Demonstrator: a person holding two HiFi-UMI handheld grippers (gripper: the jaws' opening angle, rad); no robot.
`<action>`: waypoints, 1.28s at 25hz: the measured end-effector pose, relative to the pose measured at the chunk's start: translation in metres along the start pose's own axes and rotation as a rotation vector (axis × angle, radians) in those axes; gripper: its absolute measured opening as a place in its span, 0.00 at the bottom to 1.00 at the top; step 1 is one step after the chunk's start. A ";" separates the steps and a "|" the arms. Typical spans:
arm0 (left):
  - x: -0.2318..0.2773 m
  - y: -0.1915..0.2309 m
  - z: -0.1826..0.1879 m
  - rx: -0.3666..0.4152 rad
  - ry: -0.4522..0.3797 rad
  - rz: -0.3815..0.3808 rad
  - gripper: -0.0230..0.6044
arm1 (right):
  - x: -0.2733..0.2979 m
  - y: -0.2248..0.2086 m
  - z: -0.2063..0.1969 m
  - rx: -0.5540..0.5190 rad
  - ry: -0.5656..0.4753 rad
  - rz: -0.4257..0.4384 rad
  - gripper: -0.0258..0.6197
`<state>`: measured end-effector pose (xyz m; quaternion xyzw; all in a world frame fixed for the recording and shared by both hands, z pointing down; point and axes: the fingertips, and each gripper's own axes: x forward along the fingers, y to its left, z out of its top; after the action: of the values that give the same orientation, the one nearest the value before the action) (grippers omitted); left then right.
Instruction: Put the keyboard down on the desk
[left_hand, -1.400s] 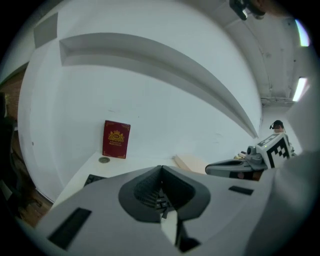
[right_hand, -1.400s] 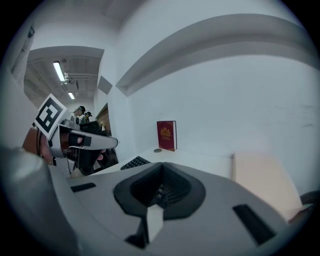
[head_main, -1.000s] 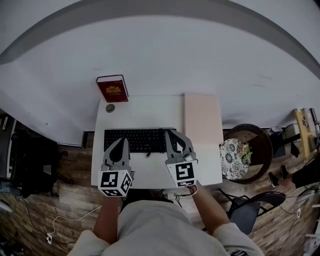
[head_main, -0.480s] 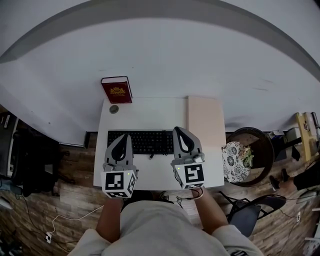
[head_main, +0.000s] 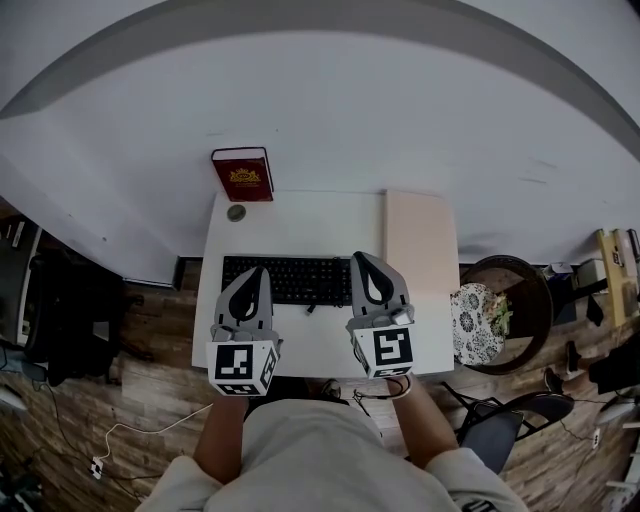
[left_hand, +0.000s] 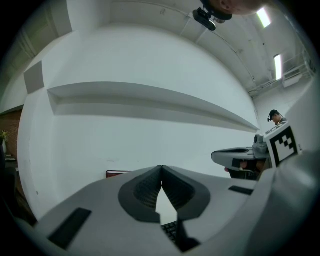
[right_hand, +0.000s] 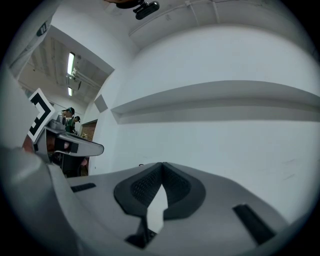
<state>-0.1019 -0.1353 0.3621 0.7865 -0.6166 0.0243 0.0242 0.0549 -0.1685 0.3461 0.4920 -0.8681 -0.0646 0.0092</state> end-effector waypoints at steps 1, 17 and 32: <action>-0.001 0.001 0.000 -0.002 -0.002 0.002 0.05 | 0.000 0.002 0.001 0.000 -0.001 0.002 0.04; -0.007 -0.004 -0.001 -0.029 -0.004 -0.018 0.05 | -0.014 0.009 0.004 -0.005 0.008 0.015 0.04; -0.006 -0.008 -0.003 -0.027 0.008 -0.025 0.05 | -0.018 0.007 0.003 -0.025 0.025 0.025 0.04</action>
<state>-0.0955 -0.1274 0.3646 0.7936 -0.6070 0.0189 0.0373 0.0583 -0.1496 0.3452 0.4817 -0.8732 -0.0692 0.0268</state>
